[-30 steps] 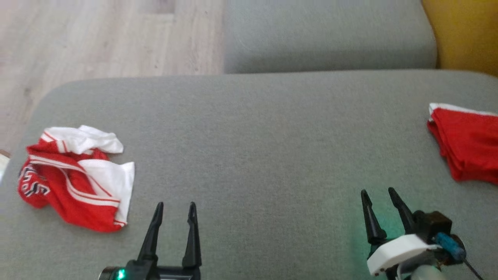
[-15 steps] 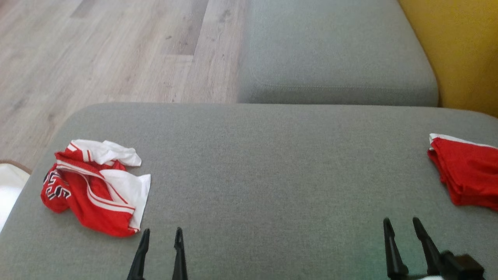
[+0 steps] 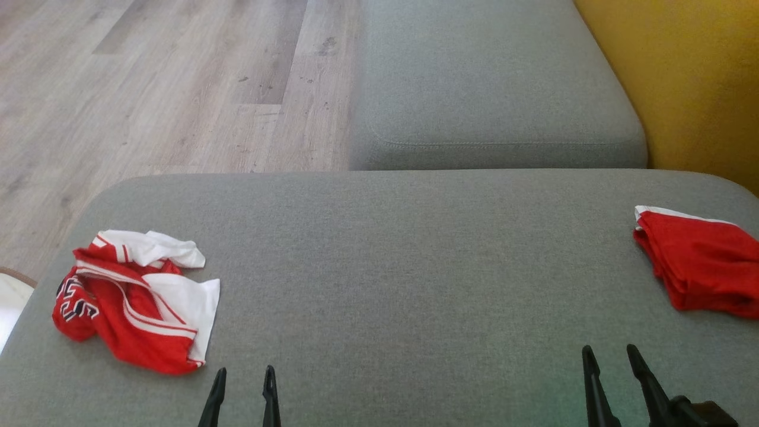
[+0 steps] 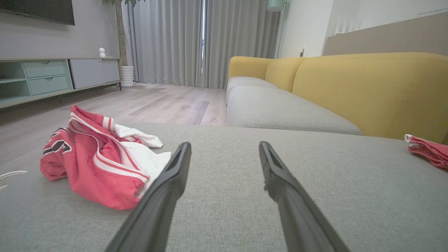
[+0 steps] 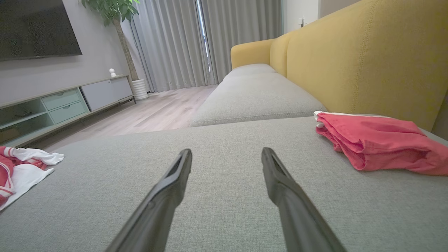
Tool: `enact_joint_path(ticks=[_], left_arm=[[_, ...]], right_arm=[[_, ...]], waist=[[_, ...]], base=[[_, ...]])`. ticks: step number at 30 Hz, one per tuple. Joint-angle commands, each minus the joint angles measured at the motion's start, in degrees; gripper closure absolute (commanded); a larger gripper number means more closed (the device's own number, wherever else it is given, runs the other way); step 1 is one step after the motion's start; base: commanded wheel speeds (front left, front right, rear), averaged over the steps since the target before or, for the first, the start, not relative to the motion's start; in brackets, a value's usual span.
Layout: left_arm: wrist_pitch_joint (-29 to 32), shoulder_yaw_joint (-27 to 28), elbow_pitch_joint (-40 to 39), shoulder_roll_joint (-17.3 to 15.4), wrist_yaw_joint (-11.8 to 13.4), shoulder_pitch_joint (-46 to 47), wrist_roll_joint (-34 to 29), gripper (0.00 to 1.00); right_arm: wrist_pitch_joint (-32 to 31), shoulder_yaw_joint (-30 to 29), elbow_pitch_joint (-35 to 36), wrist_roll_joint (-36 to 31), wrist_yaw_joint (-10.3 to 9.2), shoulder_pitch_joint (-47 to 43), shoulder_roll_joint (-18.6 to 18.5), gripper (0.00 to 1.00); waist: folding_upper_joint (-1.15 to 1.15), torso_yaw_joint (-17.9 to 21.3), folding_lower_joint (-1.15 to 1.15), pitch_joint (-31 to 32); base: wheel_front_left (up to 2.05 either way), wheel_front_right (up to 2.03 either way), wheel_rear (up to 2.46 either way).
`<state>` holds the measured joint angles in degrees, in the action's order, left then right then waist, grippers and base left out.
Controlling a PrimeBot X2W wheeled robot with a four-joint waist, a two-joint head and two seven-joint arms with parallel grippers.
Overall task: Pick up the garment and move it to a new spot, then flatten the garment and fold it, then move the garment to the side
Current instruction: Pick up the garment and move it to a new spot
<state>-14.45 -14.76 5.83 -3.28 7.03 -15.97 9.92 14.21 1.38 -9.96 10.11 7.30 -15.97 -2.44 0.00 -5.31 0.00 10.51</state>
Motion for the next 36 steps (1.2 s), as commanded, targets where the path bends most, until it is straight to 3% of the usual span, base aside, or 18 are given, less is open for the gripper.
enact_joint_path(ticks=[1, 36], left_arm=[[-0.5, 1.6, -1.0, 0.4, -0.2, 1.7, -0.2, 0.0], [-0.5, 1.9, -0.5, 0.4, -0.6, 1.8, -1.0, 0.0]], right_arm=[[0.8, 1.5, 2.2, 0.3, 0.19, 1.7, -0.4, 0.0], [0.8, 1.4, 3.5, 0.2, 0.19, 0.6, -0.4, 0.0]], waist=[[0.0, 0.1, 0.0, 0.1], [0.0, -1.3, 0.0, 1.0]], base=[[0.0, 0.0, 0.0], [0.0, 0.0, 0.0]])
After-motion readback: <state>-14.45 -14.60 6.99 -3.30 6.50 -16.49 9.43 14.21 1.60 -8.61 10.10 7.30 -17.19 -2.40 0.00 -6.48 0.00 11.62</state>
